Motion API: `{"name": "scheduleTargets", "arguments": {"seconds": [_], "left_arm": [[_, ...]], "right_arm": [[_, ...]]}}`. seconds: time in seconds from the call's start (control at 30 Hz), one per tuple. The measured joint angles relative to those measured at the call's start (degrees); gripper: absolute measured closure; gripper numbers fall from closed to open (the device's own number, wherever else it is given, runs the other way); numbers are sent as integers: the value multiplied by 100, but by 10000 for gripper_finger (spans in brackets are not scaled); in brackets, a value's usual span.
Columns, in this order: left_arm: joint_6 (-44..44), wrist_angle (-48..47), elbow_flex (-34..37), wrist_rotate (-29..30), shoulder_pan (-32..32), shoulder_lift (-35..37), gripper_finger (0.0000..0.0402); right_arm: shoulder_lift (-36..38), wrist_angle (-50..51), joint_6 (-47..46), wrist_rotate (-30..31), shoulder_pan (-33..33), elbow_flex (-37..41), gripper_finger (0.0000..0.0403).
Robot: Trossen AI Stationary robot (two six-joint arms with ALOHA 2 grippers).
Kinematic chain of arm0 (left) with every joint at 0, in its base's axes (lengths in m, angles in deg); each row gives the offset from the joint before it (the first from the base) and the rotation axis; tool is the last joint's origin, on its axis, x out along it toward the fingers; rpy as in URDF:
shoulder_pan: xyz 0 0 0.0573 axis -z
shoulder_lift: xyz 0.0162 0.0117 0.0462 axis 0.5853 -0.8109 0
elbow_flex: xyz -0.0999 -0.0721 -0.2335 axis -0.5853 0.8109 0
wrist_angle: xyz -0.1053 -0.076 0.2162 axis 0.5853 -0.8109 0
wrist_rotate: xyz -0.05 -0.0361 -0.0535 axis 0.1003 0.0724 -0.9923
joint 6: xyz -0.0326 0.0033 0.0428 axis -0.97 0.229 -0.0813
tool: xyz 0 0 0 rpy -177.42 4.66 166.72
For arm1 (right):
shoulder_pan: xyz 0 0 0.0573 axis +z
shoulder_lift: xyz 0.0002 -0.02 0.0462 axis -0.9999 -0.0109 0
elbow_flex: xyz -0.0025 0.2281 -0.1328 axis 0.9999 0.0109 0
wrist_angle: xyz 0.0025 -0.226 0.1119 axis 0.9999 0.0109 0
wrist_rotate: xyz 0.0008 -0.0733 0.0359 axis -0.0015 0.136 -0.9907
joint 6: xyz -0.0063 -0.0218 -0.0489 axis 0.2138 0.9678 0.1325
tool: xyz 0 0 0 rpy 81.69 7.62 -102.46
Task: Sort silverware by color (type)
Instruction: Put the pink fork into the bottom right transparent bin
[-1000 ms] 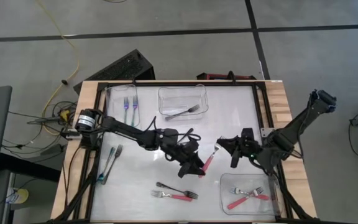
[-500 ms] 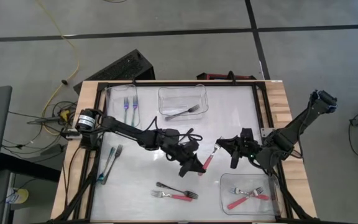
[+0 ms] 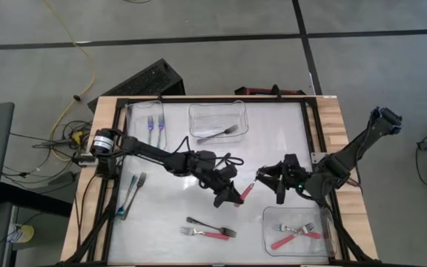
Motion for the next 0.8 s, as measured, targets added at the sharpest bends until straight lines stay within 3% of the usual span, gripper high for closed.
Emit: {"name": "scheduleTargets", "arguments": {"seconds": [0.17,0.33,0.5,0.6,0.8], "left_arm": [[130,-227,9,-461,-263,119,390],[665,-1071,3,-426,-439,474,391],[1001,-1991,-2,-928,-558,876,391],[1343,-3052,-2,-1191,-597,1229,391],[1752,-4825,-2,-727,-485,1764,391]], "right_arm": [[291,289,-22,-1079,-4,0,148],[753,805,-435,-1736,7,0,132],[1230,1350,-556,-1743,19,2,132],[1421,1398,-458,-1621,-1,2,132],[1668,1538,-293,-1131,-5,2,132]]}}
